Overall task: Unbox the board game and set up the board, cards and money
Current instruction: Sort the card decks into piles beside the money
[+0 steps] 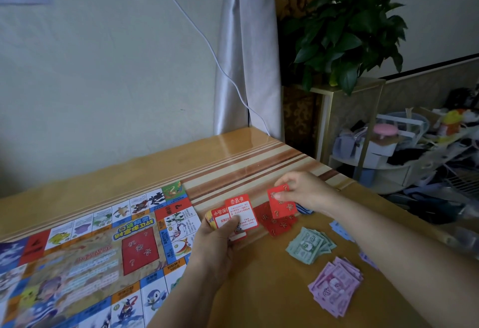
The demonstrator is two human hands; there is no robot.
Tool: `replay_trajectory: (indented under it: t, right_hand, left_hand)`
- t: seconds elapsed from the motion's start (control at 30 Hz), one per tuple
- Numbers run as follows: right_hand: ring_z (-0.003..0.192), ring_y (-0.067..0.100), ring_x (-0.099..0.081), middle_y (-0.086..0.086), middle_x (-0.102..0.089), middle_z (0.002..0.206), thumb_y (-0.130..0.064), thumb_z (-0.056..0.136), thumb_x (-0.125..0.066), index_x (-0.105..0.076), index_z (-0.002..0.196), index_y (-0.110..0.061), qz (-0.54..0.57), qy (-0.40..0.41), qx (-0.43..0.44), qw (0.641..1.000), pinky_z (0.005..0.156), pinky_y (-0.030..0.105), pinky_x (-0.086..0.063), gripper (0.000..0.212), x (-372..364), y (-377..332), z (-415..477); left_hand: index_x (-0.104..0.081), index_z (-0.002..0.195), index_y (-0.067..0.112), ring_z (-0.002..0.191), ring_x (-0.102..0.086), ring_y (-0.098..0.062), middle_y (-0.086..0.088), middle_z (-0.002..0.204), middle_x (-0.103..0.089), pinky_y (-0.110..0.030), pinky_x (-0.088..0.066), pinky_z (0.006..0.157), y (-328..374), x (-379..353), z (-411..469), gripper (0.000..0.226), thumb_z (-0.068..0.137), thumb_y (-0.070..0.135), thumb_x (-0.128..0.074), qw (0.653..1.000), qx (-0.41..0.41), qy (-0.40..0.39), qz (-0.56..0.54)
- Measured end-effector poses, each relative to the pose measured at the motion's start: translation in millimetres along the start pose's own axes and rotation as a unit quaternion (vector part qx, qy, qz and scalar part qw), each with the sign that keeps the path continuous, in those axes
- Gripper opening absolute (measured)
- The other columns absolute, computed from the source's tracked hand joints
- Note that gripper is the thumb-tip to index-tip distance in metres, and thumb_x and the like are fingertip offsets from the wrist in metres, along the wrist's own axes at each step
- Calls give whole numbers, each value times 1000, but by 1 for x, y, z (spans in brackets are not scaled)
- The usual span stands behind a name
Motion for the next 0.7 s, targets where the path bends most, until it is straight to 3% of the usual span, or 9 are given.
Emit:
replay_trajectory:
  t: [0.13, 0.2, 0.27, 0.33, 0.43, 0.57, 0.7]
  right_hand:
    - [103, 13, -54, 0, -59, 112, -31, 82, -72, -62, 119, -21, -136, -28, 11, 990, 82, 27, -44, 39, -28, 4, -1]
    - [109, 15, -52, -2, -57, 117, -38, 83, -70, -61, 123, -26, -212, 43, 47, 975, 88, 29, -44, 43, -31, 2, -2]
    - [111, 14, -52, -5, -57, 117, -42, 87, -63, -63, 120, -24, -130, 99, 62, 985, 88, 25, -41, 37, -25, -9, -7]
    - [95, 6, -59, -11, -63, 104, -49, 88, -57, -65, 111, -20, 17, 38, 27, 999, 77, 20, -41, 38, -27, -20, -13]
    - [76, 4, -65, -10, -71, 87, -46, 85, -64, -69, 102, -18, 38, -71, 18, 997, 63, 17, -43, 33, -43, -29, -21]
    - [86, 10, -70, -4, -74, 92, -33, 85, -69, -71, 100, -21, 71, -57, 18, 996, 81, 29, -54, 19, -44, -24, -20]
    - [93, 15, -69, 0, -74, 98, -24, 85, -69, -67, 93, -26, 169, -89, -22, 981, 93, 40, -53, 8, -47, -23, -22]
  left_hand:
    - [-61, 100, 4, 64, -72, -20, -12, 77, -73, -24, -54, 47, 2, 1, 0, 12, 90, -2, -56, 1000, 9, 8, 1]
    - [-61, 98, 3, 63, -71, -20, -12, 75, -73, -25, -55, 48, 3, 1, -2, 11, 90, -2, -57, 1000, 11, -3, 8]
    - [-62, 100, 3, 69, -72, -22, -14, 81, -74, -29, -59, 55, 3, 0, -3, 12, 89, 0, -58, 1000, 14, -14, 17]
    - [-62, 102, 2, 75, -72, -25, -17, 88, -73, -33, -60, 64, 1, -1, -1, 15, 87, 0, -61, 999, 19, -18, 21]
    - [-61, 107, 3, 81, -72, -27, -18, 93, -73, -33, -59, 62, -1, -6, -2, 22, 85, 4, -64, 999, 23, -18, 30]
    - [-60, 104, 2, 73, -72, -25, -16, 84, -73, -33, -60, 58, 3, -10, -9, 14, 92, 2, -53, 999, 12, -28, -17]
    - [-59, 104, 4, 78, -72, -26, -16, 87, -74, -29, -58, 57, 8, -8, -13, 14, 93, 1, -50, 999, -10, -53, -7]
Point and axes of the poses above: each hand's wrist, its own z-axis towards the middle knuckle, its own x-axis out of the back of the hand, y = z × x, the point moved 4 cm from there along z, towards the middle knuckle
